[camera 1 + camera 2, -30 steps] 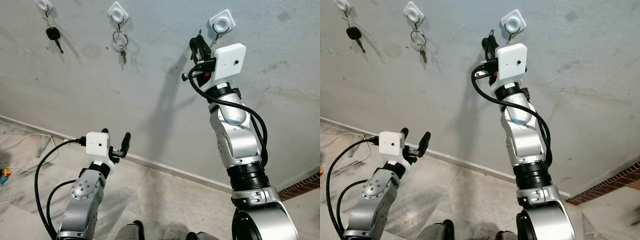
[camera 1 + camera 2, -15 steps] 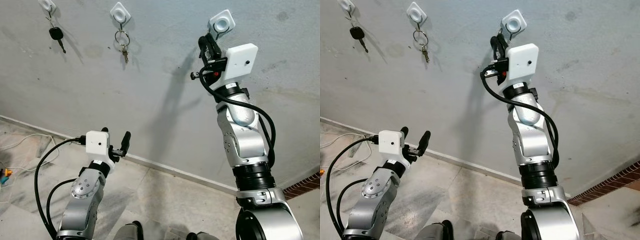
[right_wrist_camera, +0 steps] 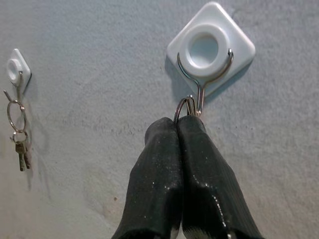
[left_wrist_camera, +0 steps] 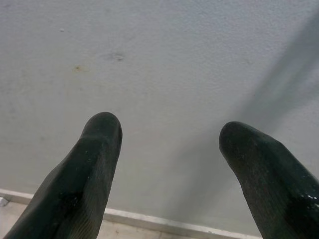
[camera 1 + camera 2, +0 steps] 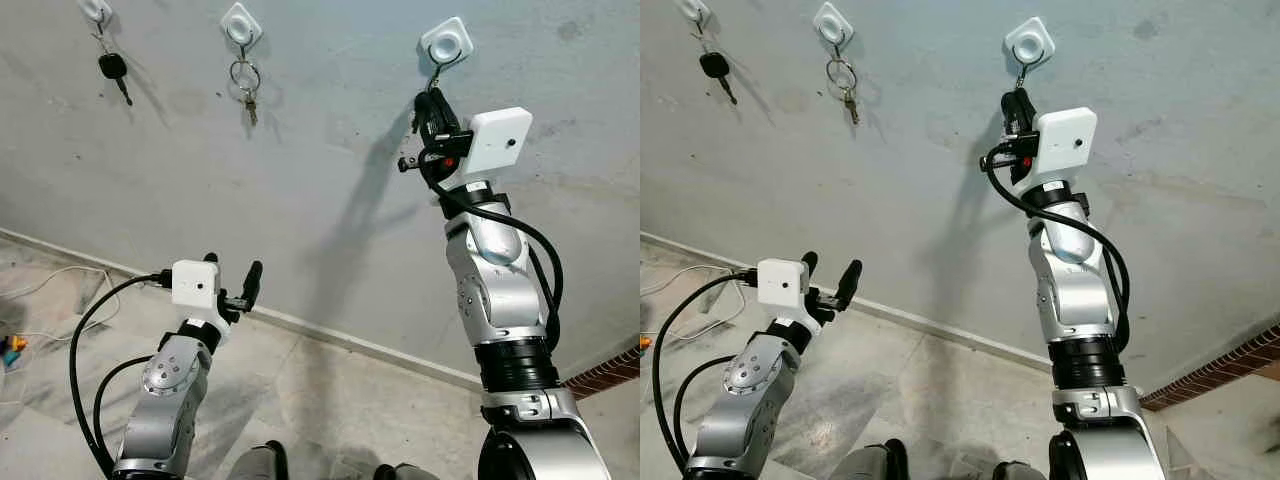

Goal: Hang keys on a hook

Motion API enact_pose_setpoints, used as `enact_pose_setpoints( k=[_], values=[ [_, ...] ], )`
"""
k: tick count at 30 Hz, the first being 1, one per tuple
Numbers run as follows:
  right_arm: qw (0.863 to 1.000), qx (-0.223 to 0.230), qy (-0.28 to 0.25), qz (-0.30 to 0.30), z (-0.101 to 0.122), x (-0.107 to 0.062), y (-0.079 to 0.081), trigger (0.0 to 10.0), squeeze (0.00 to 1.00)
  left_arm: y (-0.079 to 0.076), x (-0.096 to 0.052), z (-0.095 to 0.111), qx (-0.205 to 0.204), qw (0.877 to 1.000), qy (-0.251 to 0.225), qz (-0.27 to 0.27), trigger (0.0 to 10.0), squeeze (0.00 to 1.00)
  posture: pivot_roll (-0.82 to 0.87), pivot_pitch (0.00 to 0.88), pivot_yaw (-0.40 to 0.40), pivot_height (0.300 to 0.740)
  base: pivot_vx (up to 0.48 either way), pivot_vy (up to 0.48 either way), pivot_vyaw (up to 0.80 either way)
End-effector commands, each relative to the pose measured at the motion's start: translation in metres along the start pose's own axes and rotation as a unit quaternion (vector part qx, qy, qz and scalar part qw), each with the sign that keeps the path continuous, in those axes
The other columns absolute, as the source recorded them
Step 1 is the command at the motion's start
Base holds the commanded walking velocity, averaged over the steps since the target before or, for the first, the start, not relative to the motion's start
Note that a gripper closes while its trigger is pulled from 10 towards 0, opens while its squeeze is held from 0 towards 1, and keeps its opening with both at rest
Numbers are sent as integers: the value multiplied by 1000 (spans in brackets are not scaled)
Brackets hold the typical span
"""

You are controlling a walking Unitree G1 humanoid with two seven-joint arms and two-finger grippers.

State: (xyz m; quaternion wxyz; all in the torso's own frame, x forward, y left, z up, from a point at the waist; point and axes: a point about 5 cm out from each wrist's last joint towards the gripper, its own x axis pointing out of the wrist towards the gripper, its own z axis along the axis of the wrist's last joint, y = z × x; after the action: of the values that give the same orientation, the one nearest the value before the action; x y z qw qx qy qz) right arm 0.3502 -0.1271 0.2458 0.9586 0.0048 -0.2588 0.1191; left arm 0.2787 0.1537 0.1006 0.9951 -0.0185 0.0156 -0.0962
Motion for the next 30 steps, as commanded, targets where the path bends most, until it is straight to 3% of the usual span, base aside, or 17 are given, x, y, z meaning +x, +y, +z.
enact_pose_setpoints(
  k=[1, 14, 30],
  values=[
    [1000, 9, -4, -15, 2, -2, -4, 10000, 0, 3, -2, -2, 5, 1000, 5, 0, 10000, 0, 71, 156, 76, 740, 0, 0, 0],
    [1000, 14, -9, -26, 5, 1, -8, 10000, 0, 1, -1, -2, 3, 1000, 4, -1, 10000, 0, 66, 157, 73, 740, 0, 0, 0],
    [998, -39, -45, 4, 27, 4, -9, 10000, 0, 0, 0, -2, 3, 1000, 4, -3, 10000, 0, 58, 159, 76, 740, 0, 0, 0]
  ],
)
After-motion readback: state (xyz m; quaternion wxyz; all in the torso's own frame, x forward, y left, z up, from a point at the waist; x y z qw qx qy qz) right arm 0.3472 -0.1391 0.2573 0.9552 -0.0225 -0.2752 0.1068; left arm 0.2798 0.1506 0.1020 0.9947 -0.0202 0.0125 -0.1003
